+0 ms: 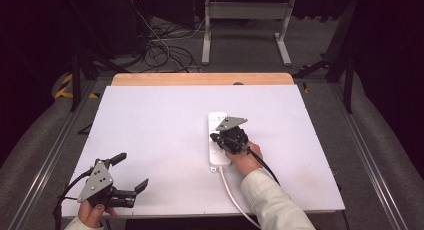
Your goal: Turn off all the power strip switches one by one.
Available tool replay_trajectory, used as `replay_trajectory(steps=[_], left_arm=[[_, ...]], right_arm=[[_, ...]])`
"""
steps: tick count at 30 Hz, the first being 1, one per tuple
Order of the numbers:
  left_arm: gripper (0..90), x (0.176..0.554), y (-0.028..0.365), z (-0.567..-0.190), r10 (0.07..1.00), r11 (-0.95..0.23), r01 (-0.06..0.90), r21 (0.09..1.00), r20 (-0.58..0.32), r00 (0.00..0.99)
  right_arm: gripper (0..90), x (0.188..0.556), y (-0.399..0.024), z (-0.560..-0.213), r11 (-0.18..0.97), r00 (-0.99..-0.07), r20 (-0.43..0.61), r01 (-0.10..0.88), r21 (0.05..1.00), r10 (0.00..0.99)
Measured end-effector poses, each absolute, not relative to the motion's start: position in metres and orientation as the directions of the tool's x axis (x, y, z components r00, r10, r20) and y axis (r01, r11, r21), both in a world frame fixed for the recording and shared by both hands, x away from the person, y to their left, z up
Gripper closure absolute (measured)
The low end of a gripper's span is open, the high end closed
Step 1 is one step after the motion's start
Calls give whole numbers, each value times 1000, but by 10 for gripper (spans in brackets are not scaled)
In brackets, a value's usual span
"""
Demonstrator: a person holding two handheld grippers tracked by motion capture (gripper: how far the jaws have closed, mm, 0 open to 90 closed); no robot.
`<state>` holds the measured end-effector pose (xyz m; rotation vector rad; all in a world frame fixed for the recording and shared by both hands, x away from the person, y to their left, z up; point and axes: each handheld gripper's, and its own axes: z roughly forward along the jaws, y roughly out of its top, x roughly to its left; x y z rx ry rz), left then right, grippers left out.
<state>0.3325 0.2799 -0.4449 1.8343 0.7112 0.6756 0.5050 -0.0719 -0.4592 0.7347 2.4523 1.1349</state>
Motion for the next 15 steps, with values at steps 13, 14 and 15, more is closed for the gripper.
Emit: replay_trajectory(steps=[13,14,15], left_arm=[[10,332,280,-445,729,-316,164,934,128,672],[10,332,280,-445,729,-316,164,934,129,672],[10,332,280,-445,728,-318,167,933,127,673]], right_arm=[[900,509,-73,-463,553,-804,-81,328,766,589],[900,509,-72,-464,551,-801,-81,331,766,593],[900,509,-72,-465,551,-801,-79,334,765,594]])
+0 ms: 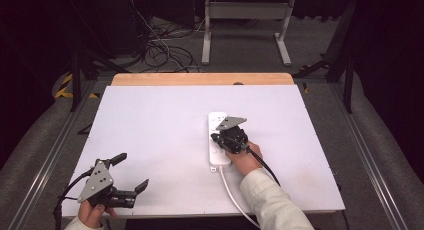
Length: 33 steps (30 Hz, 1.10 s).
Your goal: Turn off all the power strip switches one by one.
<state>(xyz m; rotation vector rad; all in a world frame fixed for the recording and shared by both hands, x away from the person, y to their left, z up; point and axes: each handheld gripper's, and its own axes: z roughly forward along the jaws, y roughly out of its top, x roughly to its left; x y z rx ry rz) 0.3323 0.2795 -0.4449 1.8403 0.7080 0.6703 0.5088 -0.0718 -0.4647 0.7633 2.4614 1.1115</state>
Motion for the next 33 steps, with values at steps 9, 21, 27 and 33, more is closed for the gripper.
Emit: replay_trajectory(steps=[9,21,27,33], left_arm=[[10,332,279,-445,725,-323,161,932,135,675],[10,332,279,-445,724,-325,165,931,133,677],[10,331,279,-444,725,-323,166,932,130,677],[10,333,280,-445,726,-321,168,932,129,675]], right_arm=[[900,507,-70,-465,557,-797,-97,324,765,596],[900,507,-70,-465,561,-795,-97,330,759,599],[900,506,-68,-465,573,-791,-113,327,751,601],[900,502,-74,-459,491,-766,-104,296,819,635]])
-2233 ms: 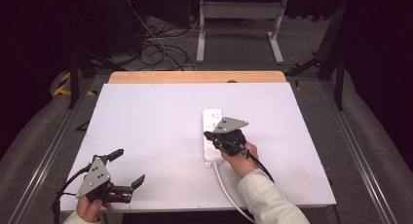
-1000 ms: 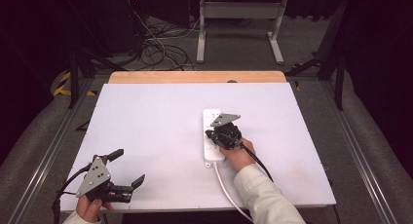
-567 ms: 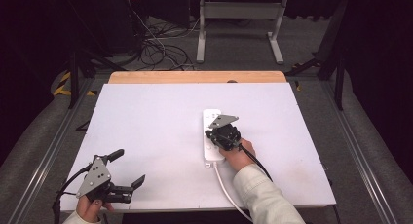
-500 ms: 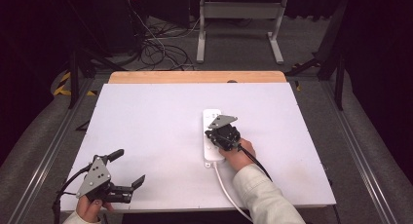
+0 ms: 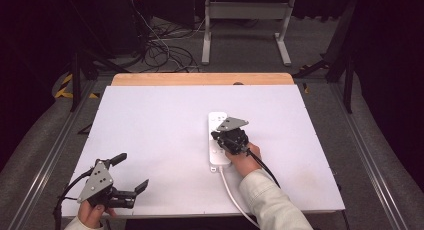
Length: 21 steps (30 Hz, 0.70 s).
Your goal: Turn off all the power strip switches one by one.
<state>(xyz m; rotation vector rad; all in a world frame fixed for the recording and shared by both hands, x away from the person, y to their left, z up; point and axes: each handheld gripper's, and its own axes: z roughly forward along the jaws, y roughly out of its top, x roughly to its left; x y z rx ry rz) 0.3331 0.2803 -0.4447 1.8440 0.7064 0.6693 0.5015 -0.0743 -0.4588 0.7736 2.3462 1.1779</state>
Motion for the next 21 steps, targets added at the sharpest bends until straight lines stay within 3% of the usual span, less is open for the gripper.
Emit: replay_trajectory(steps=[9,21], left_arm=[[10,332,279,-445,725,-323,165,932,132,676],[10,333,280,-445,724,-323,167,932,129,678]], right_arm=[[900,513,-82,-437,457,-780,-63,297,838,623],[900,531,-71,-427,503,-770,-98,309,807,631]])
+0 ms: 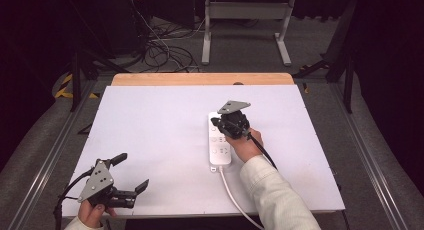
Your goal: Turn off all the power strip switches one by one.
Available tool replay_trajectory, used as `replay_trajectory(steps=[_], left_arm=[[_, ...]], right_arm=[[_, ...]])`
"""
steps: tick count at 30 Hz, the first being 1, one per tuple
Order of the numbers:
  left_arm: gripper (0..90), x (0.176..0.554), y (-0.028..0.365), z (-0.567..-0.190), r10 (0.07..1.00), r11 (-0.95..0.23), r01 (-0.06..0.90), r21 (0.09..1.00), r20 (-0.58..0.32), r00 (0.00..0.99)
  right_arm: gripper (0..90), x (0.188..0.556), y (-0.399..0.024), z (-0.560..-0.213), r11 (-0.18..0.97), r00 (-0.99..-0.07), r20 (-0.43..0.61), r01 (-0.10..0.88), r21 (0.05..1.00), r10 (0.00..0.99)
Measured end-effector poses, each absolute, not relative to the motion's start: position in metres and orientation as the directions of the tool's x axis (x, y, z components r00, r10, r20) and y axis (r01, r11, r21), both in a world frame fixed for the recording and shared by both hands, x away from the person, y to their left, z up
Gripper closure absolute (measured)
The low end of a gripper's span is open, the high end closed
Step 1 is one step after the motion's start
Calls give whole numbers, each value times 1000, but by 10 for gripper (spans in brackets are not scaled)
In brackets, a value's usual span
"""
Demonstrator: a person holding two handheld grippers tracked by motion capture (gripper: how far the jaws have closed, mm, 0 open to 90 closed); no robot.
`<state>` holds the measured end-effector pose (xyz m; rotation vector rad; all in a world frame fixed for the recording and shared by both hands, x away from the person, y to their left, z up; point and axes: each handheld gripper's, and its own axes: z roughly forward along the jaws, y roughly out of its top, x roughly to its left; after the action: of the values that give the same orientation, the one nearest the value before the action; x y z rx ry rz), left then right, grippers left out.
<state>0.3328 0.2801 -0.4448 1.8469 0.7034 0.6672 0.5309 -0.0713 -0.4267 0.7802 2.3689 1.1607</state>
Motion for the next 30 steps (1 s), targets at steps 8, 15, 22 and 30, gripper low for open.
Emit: replay_trajectory(steps=[8,15,22,30], left_arm=[[10,333,280,-445,722,-322,168,932,126,680],[10,332,280,-445,722,-320,171,932,123,681],[10,333,280,-445,720,-322,172,931,123,683],[10,332,280,-445,720,-321,169,932,124,682]], right_arm=[[900,541,-66,-446,534,-756,-94,362,764,648],[900,544,-65,-456,535,-748,-91,378,756,658],[900,545,-64,-460,522,-743,-80,384,762,664],[900,544,-62,-463,535,-748,-94,374,758,657]])
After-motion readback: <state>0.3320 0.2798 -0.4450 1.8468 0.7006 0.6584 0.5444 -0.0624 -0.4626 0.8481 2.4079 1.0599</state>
